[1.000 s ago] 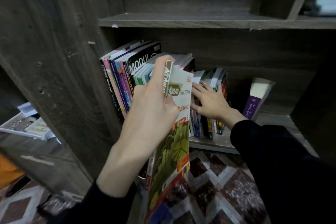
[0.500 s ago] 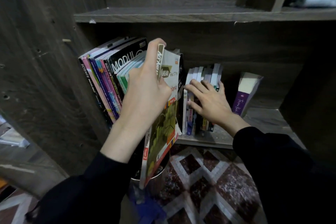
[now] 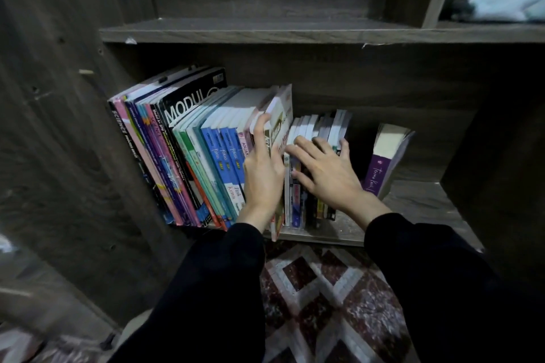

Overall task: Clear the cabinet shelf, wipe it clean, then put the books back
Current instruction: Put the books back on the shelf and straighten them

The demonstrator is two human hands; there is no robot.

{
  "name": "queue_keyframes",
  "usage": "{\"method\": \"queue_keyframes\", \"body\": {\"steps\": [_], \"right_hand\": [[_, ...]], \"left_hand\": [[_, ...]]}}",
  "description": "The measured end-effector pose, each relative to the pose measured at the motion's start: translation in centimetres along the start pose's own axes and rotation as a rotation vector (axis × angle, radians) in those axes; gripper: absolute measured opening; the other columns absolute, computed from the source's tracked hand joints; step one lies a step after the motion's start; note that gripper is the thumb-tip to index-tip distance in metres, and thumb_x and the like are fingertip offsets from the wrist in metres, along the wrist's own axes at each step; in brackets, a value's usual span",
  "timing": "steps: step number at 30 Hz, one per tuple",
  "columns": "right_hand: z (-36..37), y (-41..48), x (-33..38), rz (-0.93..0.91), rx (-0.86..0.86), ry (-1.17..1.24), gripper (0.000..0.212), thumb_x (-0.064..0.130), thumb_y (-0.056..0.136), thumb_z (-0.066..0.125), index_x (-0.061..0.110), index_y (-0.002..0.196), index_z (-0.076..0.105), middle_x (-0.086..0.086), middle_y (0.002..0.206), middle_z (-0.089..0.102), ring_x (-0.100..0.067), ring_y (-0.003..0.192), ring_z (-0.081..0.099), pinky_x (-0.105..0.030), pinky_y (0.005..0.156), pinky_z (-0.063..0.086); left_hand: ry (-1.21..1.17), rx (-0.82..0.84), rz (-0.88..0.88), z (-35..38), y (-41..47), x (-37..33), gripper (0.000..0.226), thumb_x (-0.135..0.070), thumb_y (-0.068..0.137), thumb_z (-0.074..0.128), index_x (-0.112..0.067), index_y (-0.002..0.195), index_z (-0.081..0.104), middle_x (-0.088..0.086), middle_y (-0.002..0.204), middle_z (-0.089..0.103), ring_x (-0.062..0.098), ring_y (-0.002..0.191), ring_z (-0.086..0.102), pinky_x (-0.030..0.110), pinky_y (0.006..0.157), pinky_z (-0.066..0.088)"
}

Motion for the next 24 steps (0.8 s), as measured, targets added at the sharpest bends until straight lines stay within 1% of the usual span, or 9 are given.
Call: {"method": "queue_keyframes", "body": {"steps": [2,5,8,11,13,14,15,17,24], "right_hand": [[0.1,0.4,0.3,-0.002,-0.006,0.009,0.050,0.045,0.098,0.039,0.033,0.146,0.030,0.005,0.152,0.030,-0.025,0.138,0.028,-0.065,0.108,0.014],[0.3,0.7,0.5,0.001,0.006,0.001,0.050,0.044,0.098,0.039,0.033,0.145,0.028,0.005,0.152,0.028,-0.025,0.137,0.028,-0.066,0.107,0.015],[0.3,0.8,0.8,0.002,0.028,0.006,0.051,0.042,0.099,0.039,0.032,0.147,0.025,0.005,0.154,0.025,-0.025,0.139,0.026,-0.066,0.107,0.015],[0.1,1.0,1.0,0.000,0.055,0.017,0.052,0.040,0.099,0.037,0.032,0.148,0.021,0.006,0.155,0.021,-0.025,0.141,0.023,-0.066,0.108,0.014],[0.2,1.2,1.1,-0.004,0.069,0.013,0.052,0.042,0.100,0.037,0.034,0.148,0.019,0.007,0.156,0.019,-0.025,0.141,0.022,-0.066,0.108,0.013],[0.2,1.3,1.1,-0.006,0.077,0.012,0.053,0.044,0.100,0.036,0.035,0.148,0.018,0.007,0.156,0.018,-0.025,0.141,0.021,-0.067,0.108,0.013],[0.3,1.4,1.1,-0.007,0.083,0.013,0.053,0.045,0.099,0.036,0.035,0.148,0.018,0.007,0.156,0.018,-0.025,0.142,0.021,-0.067,0.108,0.013],[0.5,1.6,1.2,-0.009,0.094,0.016,0.053,0.045,0.099,0.036,0.036,0.148,0.017,0.007,0.157,0.017,-0.025,0.142,0.021,-0.067,0.108,0.013],[0.8,2.3,1.9,-0.010,0.100,0.032,0.054,0.043,0.100,0.038,0.036,0.148,0.016,0.007,0.157,0.016,-0.025,0.143,0.019,-0.068,0.109,0.012]], "left_hand": [[-0.006,-0.009,-0.050,0.3,-0.2,1.0,0.054,-0.008,0.097,0.047,-0.040,0.134,0.023,0.012,0.108,0.063,0.025,0.077,0.066,0.043,0.065,0.058],[0.170,0.037,-0.077,0.4,-0.7,1.8,0.049,-0.017,0.099,0.046,-0.034,0.140,0.025,0.009,0.078,0.061,0.025,0.059,0.059,0.038,0.052,0.050],[0.432,0.126,-0.053,0.6,-0.5,0.9,0.051,-0.029,0.098,0.046,-0.032,0.145,0.026,0.008,0.098,0.056,0.019,0.057,0.050,0.031,0.051,0.038],[0.613,0.158,-0.005,-0.5,-0.5,-0.4,0.061,-0.037,0.092,0.056,-0.031,0.145,0.027,0.010,0.122,0.039,0.020,0.088,0.050,0.028,0.067,0.038],[0.769,0.160,0.080,-1.6,-0.2,-0.6,0.074,-0.042,0.084,0.066,-0.028,0.145,0.027,0.014,0.135,0.029,0.031,0.122,0.034,0.036,0.094,0.037],[0.839,0.194,0.124,-2.0,0.1,-0.4,0.082,-0.045,0.079,0.070,-0.026,0.146,0.026,0.016,0.144,0.021,0.037,0.135,0.018,0.046,0.109,0.023],[0.903,0.251,0.162,-2.2,0.6,-0.2,0.091,-0.048,0.074,0.074,-0.024,0.147,0.023,0.017,0.151,0.011,0.040,0.142,-0.001,0.054,0.114,0.004],[1.002,0.347,0.230,-2.2,1.5,0.2,0.106,-0.056,0.066,0.076,-0.019,0.148,0.020,0.014,0.157,-0.002,0.042,0.141,-0.022,0.062,0.107,-0.015],[1.076,0.361,0.196,-2.2,3.2,1.6,0.113,-0.060,0.065,0.073,-0.012,0.149,0.014,0.011,0.158,0.003,0.038,0.144,-0.017,0.059,0.106,-0.017]]}}
Point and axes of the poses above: each hand's wrist, its own y-axis towards the middle knuckle, its own z-axis out of the palm, x = y × z, the point moved 5 cm from there along y, towards the middle knuckle
